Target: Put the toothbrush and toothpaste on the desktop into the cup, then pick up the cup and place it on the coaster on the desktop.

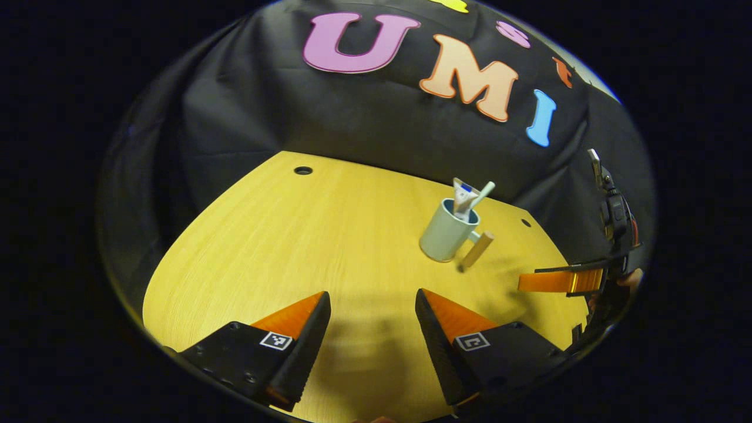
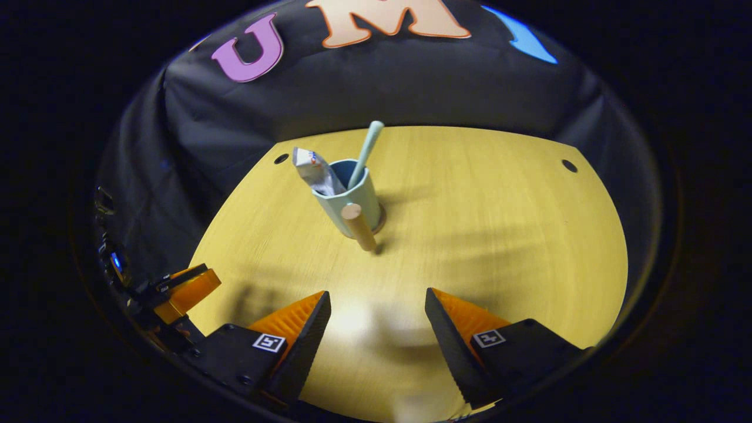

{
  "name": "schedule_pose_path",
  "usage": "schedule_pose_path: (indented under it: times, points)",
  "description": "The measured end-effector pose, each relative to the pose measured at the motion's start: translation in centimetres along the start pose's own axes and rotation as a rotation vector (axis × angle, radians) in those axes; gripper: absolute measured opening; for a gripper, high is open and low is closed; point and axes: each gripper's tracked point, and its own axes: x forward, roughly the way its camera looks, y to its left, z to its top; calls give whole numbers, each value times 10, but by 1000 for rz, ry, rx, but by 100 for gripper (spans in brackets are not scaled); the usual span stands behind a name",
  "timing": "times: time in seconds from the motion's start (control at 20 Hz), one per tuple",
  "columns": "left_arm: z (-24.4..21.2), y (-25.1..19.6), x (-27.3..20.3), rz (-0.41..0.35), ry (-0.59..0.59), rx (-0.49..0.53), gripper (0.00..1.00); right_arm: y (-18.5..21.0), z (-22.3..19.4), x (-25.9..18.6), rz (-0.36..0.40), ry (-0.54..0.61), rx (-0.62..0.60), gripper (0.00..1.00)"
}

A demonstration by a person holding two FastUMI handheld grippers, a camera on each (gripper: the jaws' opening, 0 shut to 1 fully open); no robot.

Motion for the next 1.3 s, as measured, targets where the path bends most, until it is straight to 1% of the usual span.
schedule_pose_path:
  times: [0.05,0.1,0.15,0.25,0.3,0.35,0.4,0.45,0.5,0.55,0.6,0.85,0.9,0.95,1.3]
  points:
    - [2,-6,4,-23,8,16,85,-7,-2,-9,-20,-21,20,99]
    - [4,-11,8,-40,15,35,85,-13,-5,-18,-35,-41,36,96]
    - [5,-14,13,-52,24,54,85,-19,-7,-27,-51,-58,51,99]
    - [14,-22,19,-74,18,81,85,-27,-8,-39,-73,-87,72,99]
    - [19,-26,20,-84,14,89,87,-30,-7,-43,-79,-99,80,96]
    - [22,-30,22,-94,12,97,85,-31,-6,-45,-80,-108,89,96]
    - [26,-33,22,-101,9,105,85,-32,-4,-46,-80,-119,96,96]
    - [28,-35,24,-106,7,113,85,-34,-1,-47,-78,-129,102,99]
    - [30,-38,25,-111,9,121,85,-34,1,-47,-77,-138,108,96]
    - [31,-41,27,-116,13,128,85,-34,4,-47,-72,-148,115,96]
    - [32,-43,27,-120,14,134,85,-32,7,-46,-62,-156,120,99]
    - [37,-62,29,-116,7,118,84,-44,11,-56,-39,-190,139,99]
    - [38,-66,28,-111,5,108,84,-49,10,-60,-34,-195,143,96]
    - [39,-69,25,-102,2,97,85,-55,10,-65,-33,-199,147,99]
    - [37,-91,11,-50,-6,41,85,-87,11,-98,-15,-257,161,99]
